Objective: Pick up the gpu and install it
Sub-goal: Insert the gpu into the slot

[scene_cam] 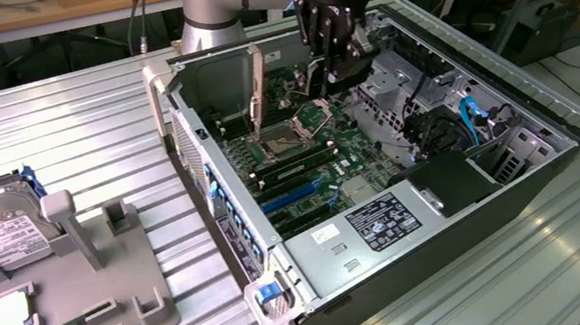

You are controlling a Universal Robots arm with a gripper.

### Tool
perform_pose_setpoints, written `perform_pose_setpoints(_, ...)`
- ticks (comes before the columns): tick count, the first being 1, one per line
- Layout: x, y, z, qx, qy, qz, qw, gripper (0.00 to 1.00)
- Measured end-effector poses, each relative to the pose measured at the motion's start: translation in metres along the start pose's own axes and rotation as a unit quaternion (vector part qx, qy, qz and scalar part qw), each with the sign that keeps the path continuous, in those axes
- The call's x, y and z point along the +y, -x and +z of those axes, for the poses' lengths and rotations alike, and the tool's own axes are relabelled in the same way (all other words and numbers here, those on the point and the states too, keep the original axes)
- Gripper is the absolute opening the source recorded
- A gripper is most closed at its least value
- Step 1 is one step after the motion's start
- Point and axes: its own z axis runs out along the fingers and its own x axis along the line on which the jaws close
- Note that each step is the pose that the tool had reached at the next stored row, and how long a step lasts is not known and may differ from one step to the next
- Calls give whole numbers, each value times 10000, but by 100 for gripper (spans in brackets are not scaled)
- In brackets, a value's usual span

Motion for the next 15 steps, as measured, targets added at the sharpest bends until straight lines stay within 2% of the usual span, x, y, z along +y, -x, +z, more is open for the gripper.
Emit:
perform_pose_setpoints(2,29,5,44,2,1,0,10000,28)
perform_pose_setpoints(12,38,0,224,-3,2,-66,10000,28)
perform_pose_setpoints(15,38,-1,252,24,2,-83,10000,28)
